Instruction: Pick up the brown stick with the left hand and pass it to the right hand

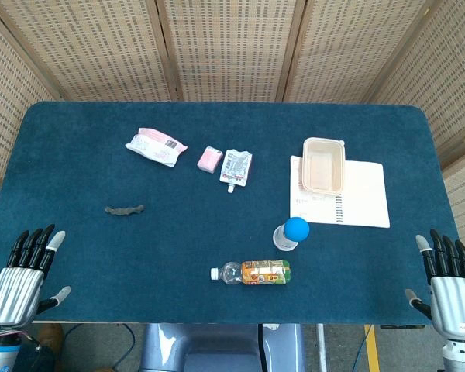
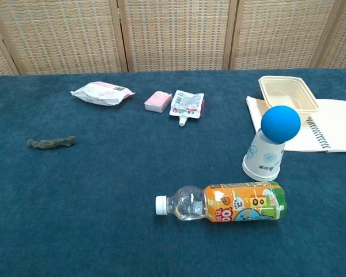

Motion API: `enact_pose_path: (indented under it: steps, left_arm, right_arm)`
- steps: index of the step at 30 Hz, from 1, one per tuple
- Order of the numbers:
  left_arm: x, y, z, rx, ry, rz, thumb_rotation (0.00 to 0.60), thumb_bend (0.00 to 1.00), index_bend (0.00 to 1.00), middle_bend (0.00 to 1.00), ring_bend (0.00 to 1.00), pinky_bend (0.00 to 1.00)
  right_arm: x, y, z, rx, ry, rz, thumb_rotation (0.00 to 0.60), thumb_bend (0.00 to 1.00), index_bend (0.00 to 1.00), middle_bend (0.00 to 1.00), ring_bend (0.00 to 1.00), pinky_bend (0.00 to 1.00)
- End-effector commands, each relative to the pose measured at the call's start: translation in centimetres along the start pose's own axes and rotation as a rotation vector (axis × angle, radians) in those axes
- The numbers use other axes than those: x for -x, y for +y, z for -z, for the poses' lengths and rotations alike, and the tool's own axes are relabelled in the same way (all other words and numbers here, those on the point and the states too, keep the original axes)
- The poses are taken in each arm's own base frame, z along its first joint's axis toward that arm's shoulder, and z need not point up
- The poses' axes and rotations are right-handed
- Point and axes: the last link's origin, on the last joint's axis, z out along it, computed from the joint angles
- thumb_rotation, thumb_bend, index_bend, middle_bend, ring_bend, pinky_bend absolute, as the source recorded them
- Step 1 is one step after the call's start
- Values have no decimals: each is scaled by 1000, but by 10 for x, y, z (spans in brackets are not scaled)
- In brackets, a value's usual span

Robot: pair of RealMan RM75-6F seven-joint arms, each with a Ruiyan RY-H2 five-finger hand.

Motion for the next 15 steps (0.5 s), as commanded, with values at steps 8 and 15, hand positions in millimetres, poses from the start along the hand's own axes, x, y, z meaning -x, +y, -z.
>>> enact_pose_path:
  steps: [8,15]
  left_arm:
    - [18,0,-32,72,-18,56,600,0,0,0,0,0]
    - [44,1,-106,84,-83,67,600,58,68,0,0,0]
  right_arm:
    - [-2,2,1,8,-3,-24,600,0,0,0,0,0]
    - [-4,8,-5,29,-4,-39,600,0,0,0,0,0]
